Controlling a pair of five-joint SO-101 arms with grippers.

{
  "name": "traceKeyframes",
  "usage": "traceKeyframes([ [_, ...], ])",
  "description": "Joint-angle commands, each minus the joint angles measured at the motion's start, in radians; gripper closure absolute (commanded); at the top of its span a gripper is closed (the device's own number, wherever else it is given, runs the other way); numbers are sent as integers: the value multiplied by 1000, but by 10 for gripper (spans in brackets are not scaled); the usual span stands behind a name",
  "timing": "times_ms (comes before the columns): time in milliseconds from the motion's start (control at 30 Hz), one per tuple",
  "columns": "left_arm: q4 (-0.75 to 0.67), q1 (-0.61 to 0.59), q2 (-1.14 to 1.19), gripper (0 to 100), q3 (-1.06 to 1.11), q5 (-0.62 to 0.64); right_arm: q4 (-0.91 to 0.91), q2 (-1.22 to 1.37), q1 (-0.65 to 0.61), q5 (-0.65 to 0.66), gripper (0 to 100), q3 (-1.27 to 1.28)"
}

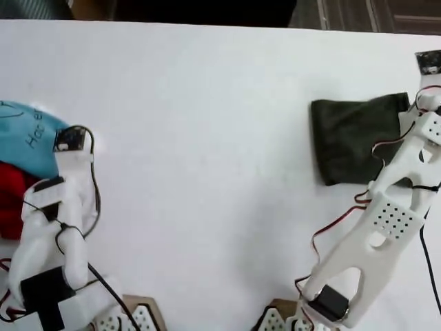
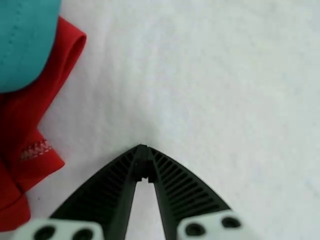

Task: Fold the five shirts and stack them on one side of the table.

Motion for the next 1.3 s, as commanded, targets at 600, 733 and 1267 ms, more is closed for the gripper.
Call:
traceKeyframes([
  [600, 571, -190, -40, 727, -720, -166, 306, -254, -252, -74, 659, 218],
  [733, 580, -319, -37, 724, -829, -213, 306, -446, -266, -69, 660, 450],
  [1267, 129, -384, 192, 725, -855, -242, 300, -1293, -380, -8, 660, 1339],
])
